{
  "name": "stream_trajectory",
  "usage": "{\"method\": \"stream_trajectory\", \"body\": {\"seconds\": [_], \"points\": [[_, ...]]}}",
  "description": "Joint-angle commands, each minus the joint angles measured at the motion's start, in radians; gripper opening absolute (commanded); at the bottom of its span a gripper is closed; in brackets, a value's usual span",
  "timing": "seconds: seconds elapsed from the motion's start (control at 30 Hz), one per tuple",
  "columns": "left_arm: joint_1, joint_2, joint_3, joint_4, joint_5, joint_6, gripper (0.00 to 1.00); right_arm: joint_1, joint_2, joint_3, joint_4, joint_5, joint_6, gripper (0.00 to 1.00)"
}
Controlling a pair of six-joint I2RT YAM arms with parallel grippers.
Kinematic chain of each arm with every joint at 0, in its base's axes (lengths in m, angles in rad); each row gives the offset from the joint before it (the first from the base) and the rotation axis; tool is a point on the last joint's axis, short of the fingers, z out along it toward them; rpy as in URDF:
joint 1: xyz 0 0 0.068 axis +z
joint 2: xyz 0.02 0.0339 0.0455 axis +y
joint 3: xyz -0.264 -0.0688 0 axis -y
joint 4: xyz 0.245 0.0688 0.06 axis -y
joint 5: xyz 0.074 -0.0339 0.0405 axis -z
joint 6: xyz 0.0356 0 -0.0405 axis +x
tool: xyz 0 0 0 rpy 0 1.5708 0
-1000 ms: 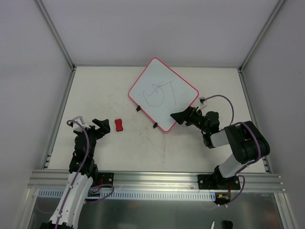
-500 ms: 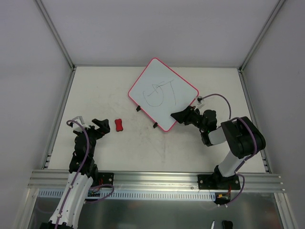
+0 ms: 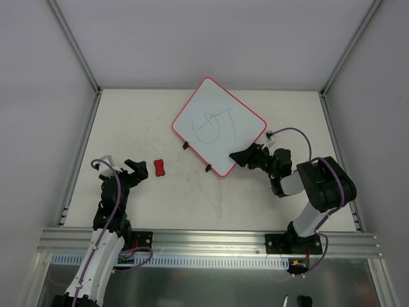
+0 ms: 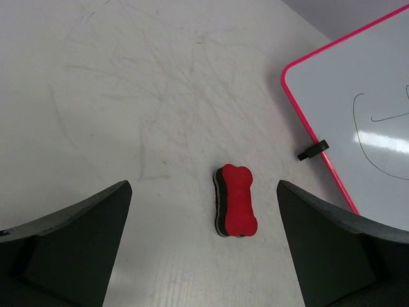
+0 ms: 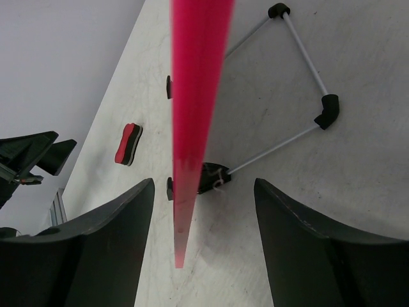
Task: Erase the whiteboard
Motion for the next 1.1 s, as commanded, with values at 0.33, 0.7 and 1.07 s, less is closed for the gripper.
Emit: {"method": "stream_trajectory", "body": {"seconds": [0.33, 0.7, 1.07], "points": [[-0.001, -0.002, 0.009, 0.021, -0.006, -0.004, 0.99, -0.024, -0.071, -0.015, 0.244, 0.046, 0.014, 0.55], [-0.003, 0.006, 0.013, 0.022, 0.000, -0.001, 0.99, -0.039, -0.084, 0.017, 0.242, 0.000, 0.061, 0.25], [-0.003, 0.030, 0.020, 0.027, 0.002, 0.001, 0.99, -0.038, -0.092, 0.025, 0.242, -0.038, 0.050, 0.04]]}}
